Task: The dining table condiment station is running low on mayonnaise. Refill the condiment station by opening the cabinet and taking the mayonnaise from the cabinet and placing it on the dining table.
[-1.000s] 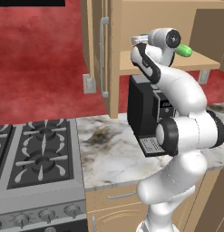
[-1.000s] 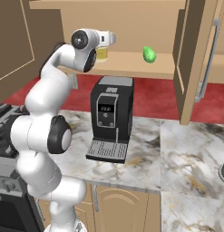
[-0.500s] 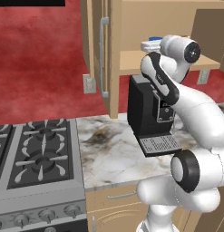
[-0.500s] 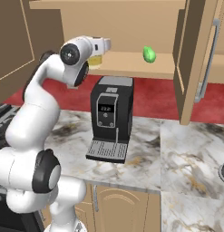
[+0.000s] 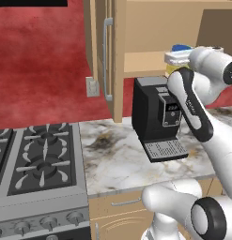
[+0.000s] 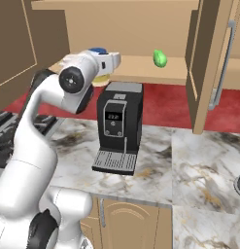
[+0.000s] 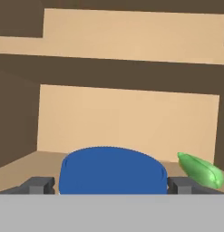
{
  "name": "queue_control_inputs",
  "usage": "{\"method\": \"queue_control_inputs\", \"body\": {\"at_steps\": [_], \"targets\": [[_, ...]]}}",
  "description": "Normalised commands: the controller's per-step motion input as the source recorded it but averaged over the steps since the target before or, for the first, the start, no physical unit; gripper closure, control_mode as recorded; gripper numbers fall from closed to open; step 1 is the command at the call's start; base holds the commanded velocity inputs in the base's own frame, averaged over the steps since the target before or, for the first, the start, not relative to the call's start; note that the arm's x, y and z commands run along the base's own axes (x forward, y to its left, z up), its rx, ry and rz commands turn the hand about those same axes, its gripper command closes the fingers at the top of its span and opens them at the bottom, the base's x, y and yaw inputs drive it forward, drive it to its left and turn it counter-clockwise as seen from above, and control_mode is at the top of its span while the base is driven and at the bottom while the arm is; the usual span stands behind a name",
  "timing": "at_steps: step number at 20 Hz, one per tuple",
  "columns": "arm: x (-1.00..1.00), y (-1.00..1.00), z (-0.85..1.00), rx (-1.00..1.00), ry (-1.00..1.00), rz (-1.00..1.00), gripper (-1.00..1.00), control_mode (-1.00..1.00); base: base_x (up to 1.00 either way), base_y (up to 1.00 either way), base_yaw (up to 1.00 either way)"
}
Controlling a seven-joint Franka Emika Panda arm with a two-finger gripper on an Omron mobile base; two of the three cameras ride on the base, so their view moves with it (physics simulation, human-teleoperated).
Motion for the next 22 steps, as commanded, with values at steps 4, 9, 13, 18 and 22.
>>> {"method": "queue_control_inputs", "body": {"at_steps": [4, 9, 13, 18, 22], "targets": [[-1.00, -0.25, -0.01, 0.00, 0.00, 0.08, 1.00, -1.00, 0.00, 0.00, 0.00], [-1.00, -0.03, -0.10, 0.00, 0.00, 0.08, 1.00, -1.00, 0.00, 0.00, 0.00], [-1.00, 0.00, -0.22, 0.00, 0.00, 0.09, 1.00, -1.00, 0.00, 0.00, 0.00], [-0.87, 0.02, -0.33, 0.00, 0.00, 0.07, 1.00, -1.00, 0.00, 0.00, 0.00], [-0.24, 0.21, -0.21, -0.04, 0.06, 0.00, 1.00, -1.00, 0.00, 0.00, 0.00]]}}
